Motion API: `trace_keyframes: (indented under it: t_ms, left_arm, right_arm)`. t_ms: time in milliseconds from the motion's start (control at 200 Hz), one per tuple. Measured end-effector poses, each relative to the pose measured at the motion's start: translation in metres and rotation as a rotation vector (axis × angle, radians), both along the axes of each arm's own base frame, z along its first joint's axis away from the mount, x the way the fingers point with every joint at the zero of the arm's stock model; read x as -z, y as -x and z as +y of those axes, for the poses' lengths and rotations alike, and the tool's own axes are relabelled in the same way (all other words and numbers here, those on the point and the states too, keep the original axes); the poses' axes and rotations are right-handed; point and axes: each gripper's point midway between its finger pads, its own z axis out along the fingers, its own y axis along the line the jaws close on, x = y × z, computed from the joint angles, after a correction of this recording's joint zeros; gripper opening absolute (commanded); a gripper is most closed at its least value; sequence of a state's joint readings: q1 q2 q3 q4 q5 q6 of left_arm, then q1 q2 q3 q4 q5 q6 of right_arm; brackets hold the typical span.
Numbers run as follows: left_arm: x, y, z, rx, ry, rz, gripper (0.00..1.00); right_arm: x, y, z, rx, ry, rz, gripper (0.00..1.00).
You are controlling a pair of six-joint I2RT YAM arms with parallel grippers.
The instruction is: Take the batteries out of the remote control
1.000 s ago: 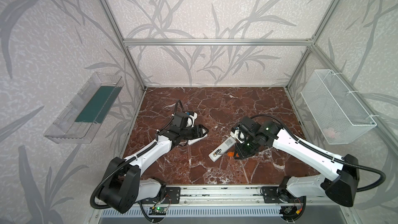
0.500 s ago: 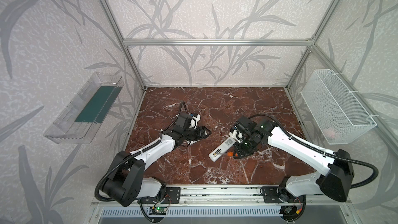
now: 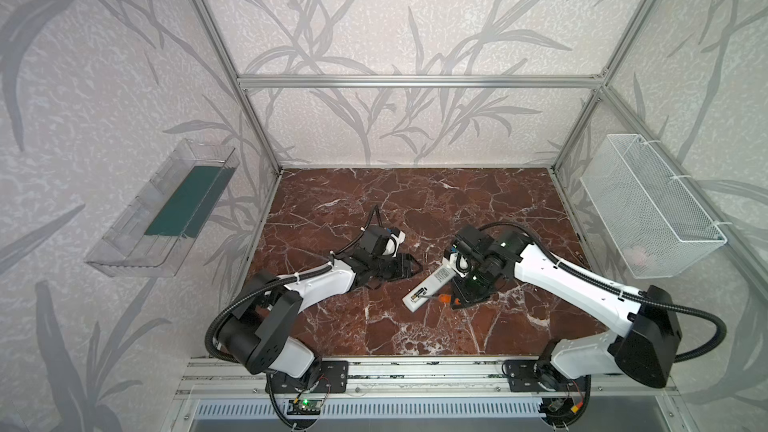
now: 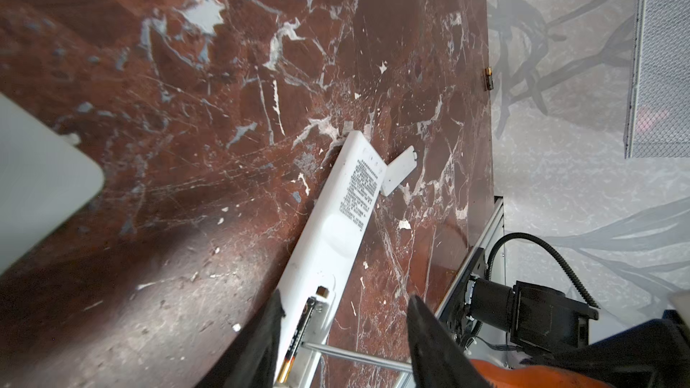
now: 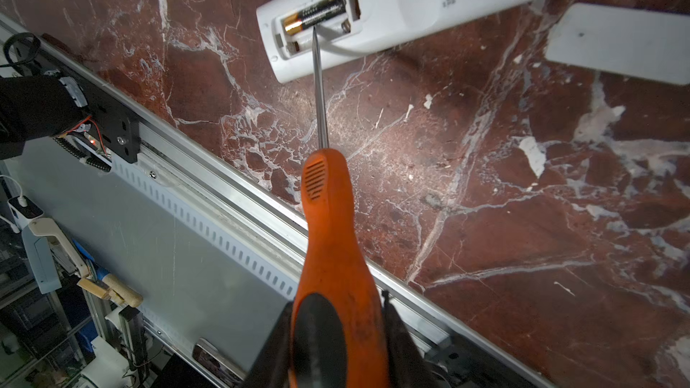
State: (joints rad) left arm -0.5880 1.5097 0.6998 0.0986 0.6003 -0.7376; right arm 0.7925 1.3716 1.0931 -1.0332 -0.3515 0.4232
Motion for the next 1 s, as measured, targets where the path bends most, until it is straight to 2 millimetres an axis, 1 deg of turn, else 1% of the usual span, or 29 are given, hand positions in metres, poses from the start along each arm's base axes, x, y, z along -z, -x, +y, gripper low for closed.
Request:
trace_keyframes:
  t_ms: [115,200,435,590,765,1000]
  left_arm:
    - [0.005,0.002,-0.004,0.006,0.002,0.018,0.54]
    - [0.006,0.002,-0.005,0.007,0.005,0.02,0.54]
    - [0.006,0.002,-0.006,0.007,0.006,0.02,0.54]
    - [0.006,0.002,-0.006,0.007,0.006,0.02,0.54]
    - [0.006,0.002,-0.005,0.007,0.005,0.021,0.54]
    - [0.007,0.002,-0.005,0.007,0.004,0.022,0.54]
  right_arm:
    - [0.008,0.006,-0.004,0.011,-0.041,-0.024,0.0]
    - [0.017,0.006,-0.004,0.019,-0.073,-0.051,0.0]
    - [0.027,0.011,-0.007,0.026,-0.123,-0.088,0.0]
    - [0.028,0.01,-0.007,0.026,-0.135,-0.111,0.0]
    - [0.023,0.002,-0.009,0.032,-0.137,-0.169,0.0]
    - [0.021,-0.001,-0.009,0.034,-0.138,-0.191,0.0]
